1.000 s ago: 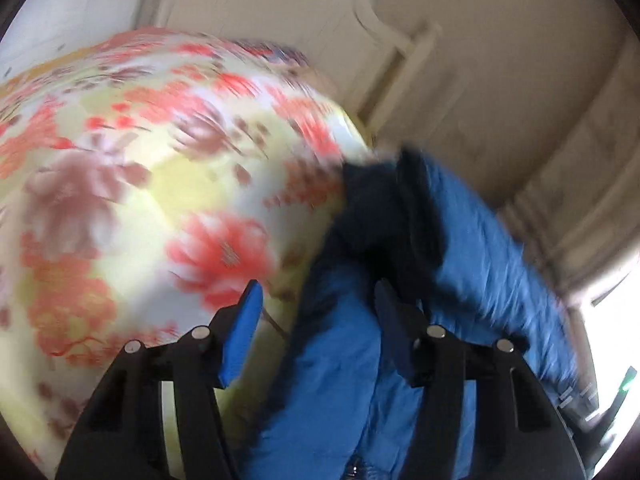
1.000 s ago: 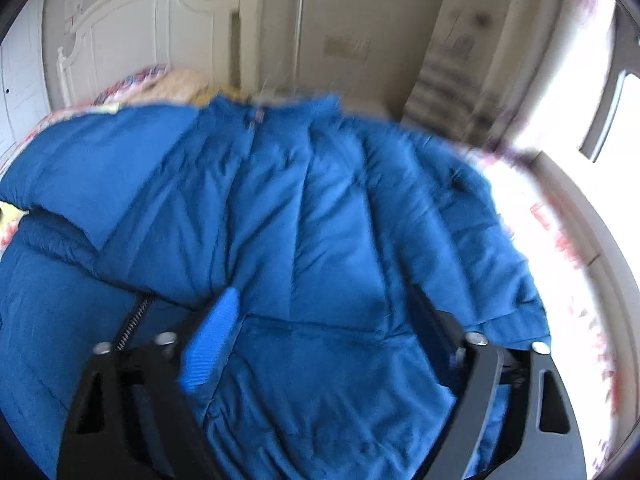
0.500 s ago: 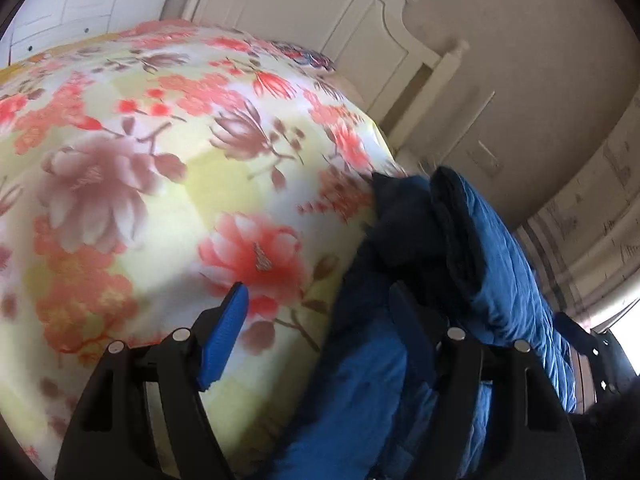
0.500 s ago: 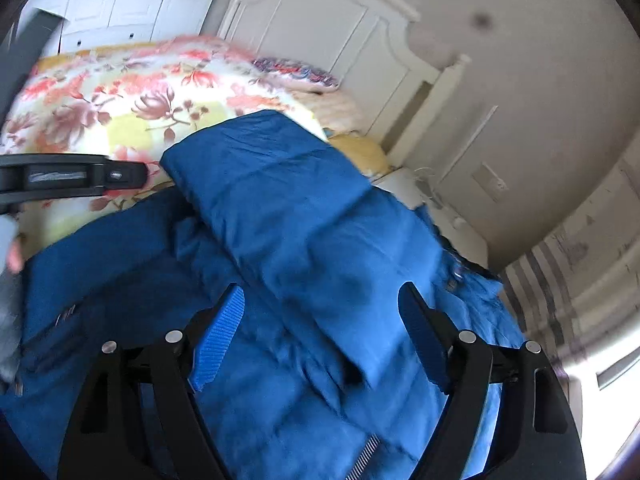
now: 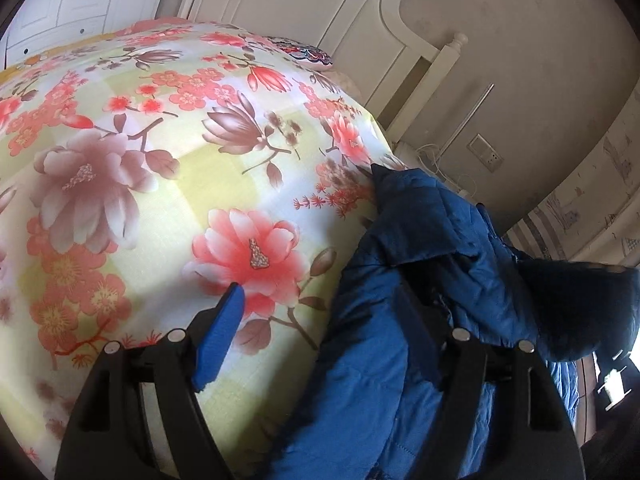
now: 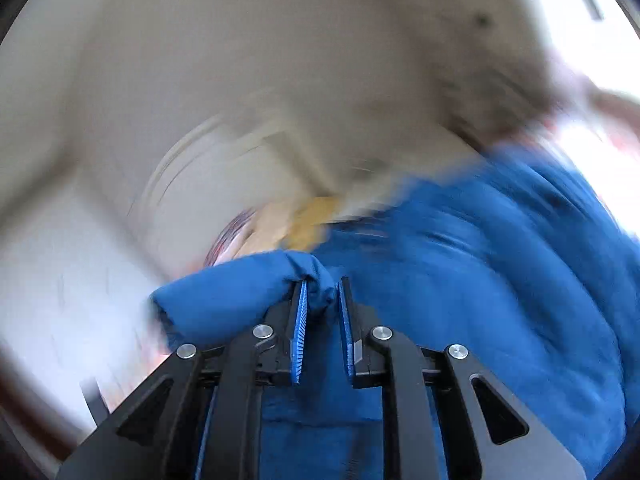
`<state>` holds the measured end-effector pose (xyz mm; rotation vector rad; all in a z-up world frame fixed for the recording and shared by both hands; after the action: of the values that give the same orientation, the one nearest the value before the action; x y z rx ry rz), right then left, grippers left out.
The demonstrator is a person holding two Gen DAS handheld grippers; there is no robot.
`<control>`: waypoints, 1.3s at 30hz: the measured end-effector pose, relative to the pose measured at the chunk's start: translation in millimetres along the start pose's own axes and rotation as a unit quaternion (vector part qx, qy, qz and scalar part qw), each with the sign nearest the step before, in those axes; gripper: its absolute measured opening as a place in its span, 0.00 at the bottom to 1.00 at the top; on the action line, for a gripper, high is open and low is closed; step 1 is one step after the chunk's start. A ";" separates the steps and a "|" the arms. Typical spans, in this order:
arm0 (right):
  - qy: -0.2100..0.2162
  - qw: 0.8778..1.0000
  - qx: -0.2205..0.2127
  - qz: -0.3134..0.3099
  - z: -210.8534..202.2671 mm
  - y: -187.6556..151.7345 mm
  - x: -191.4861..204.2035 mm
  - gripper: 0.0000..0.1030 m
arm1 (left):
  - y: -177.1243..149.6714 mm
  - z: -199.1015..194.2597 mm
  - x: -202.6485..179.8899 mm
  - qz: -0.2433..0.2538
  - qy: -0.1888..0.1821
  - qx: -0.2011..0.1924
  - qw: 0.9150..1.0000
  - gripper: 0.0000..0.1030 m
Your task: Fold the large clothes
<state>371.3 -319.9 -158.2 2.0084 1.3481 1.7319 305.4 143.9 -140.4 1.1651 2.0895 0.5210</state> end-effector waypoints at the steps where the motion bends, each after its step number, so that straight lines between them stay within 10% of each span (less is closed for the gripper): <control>1: -0.020 0.999 0.017 0.030 -0.4 2.3 -26.0 0.19 | -0.1 1.0 0.2 -0.001 0.000 0.003 1.000 0.74; 5: -0.032 0.994 0.054 0.086 -3.6 -6.4 -83.4 0.26 | -0.8 3.5 0.8 -0.003 -0.001 0.012 1.000 0.74; 10: -0.038 0.998 0.050 -0.004 -4.5 -5.8 -49.0 0.71 | -1.1 4.0 2.1 -0.007 -0.002 0.014 1.000 0.75; 20: -0.048 0.995 0.040 0.081 21.0 33.9 -76.2 0.63 | -1.7 6.3 0.7 -0.004 -0.003 0.019 1.000 0.75; 23: -0.061 0.995 0.070 0.046 39.2 34.2 -68.4 0.29 | -1.9 6.1 0.8 -0.004 -0.003 0.019 1.000 0.75; 26: -0.028 0.999 0.024 0.002 15.2 33.5 -36.6 0.21 | -1.9 6.3 0.5 -0.005 -0.004 0.019 1.000 0.75; 31: -0.022 0.997 -0.023 -0.063 -38.8 26.3 -1.8 0.20 | -1.9 6.7 0.2 -0.003 -0.006 0.019 1.000 0.76; 35: -0.093 0.995 0.040 -0.027 -29.4 5.4 -50.2 0.21 | -1.6 6.8 0.8 -0.004 -0.007 0.019 1.000 0.76; 39: -0.097 0.993 0.043 0.053 -32.3 2.5 -78.8 0.43 | -1.1 6.4 2.4 -0.007 -0.009 0.019 1.000 0.77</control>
<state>351.3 -390.1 -202.1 2.2666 1.2956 1.4955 308.6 145.5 -146.4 1.1702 2.0994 0.4650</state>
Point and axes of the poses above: each gripper's, at about its wrist camera, not at the fingertips, and z roughly the way its jaws point, x to its left, y to its top, the point moved 2 cm from there along z, roughly the way its jaws point, and after that the axes turned 5 degrees about y, right-handed, at the moved point
